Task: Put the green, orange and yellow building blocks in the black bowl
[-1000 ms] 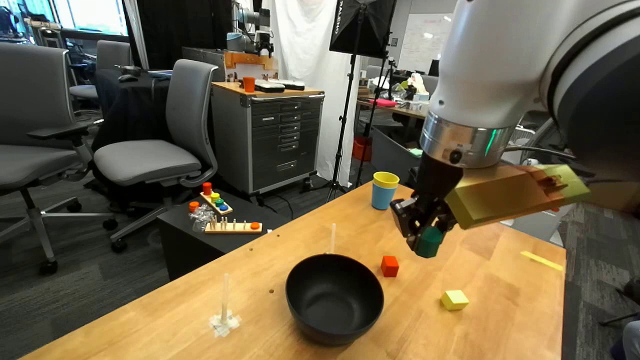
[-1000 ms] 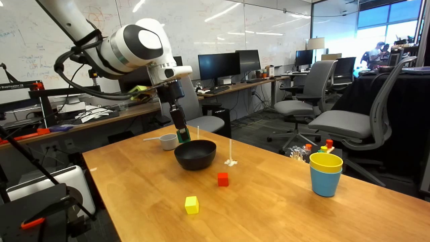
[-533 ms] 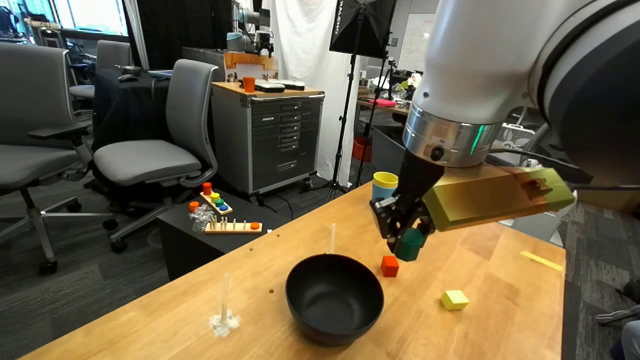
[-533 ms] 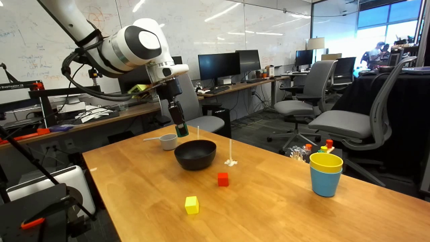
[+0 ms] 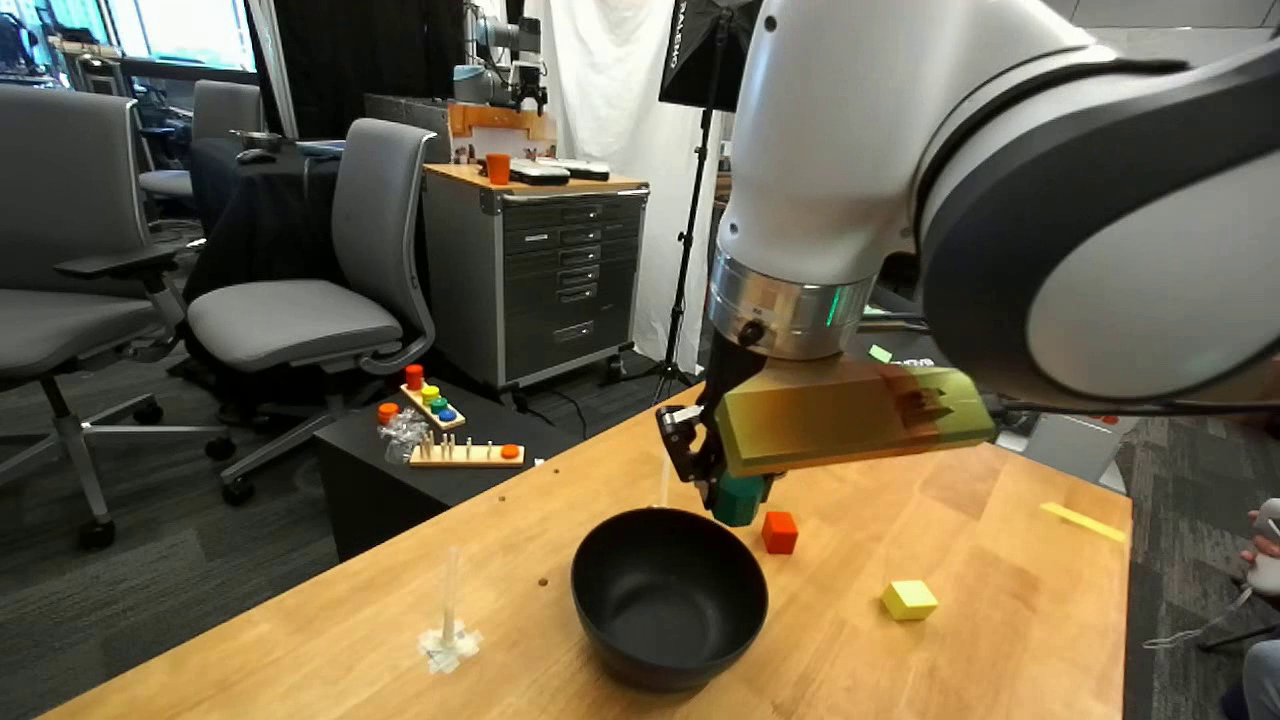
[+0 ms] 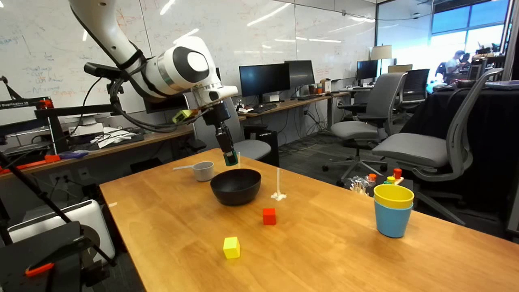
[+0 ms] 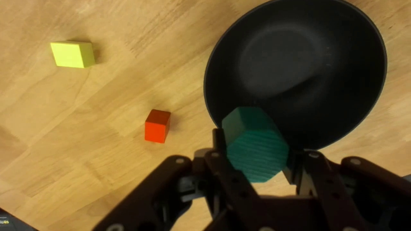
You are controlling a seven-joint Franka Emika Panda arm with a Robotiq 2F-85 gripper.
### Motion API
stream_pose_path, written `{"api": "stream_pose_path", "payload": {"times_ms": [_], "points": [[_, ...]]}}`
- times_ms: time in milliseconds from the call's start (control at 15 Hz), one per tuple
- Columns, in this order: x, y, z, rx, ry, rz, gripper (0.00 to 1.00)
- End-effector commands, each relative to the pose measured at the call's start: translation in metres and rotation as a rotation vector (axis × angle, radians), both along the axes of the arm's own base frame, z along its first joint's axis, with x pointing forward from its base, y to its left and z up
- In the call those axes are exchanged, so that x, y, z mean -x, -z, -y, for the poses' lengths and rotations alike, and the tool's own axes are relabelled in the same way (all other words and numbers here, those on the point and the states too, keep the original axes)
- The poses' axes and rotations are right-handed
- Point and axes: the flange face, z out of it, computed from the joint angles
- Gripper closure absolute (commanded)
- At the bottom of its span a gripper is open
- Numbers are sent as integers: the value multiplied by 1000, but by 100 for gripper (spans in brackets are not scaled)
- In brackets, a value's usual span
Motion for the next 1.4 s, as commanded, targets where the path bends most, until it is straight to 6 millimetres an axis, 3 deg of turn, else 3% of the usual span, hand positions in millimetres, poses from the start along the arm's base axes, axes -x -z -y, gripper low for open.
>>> {"api": "stream_pose_path", "payload": {"times_ms": [0, 667, 1133, 1200, 1333], "points": [[-20, 22, -13, 9, 31, 6, 83], [-27, 95, -21, 10, 51, -47, 83], [-37, 116, -26, 20, 47, -49, 83], [-39, 116, -29, 18, 49, -47, 35], [-43, 114, -33, 11, 54, -38, 26]]}}
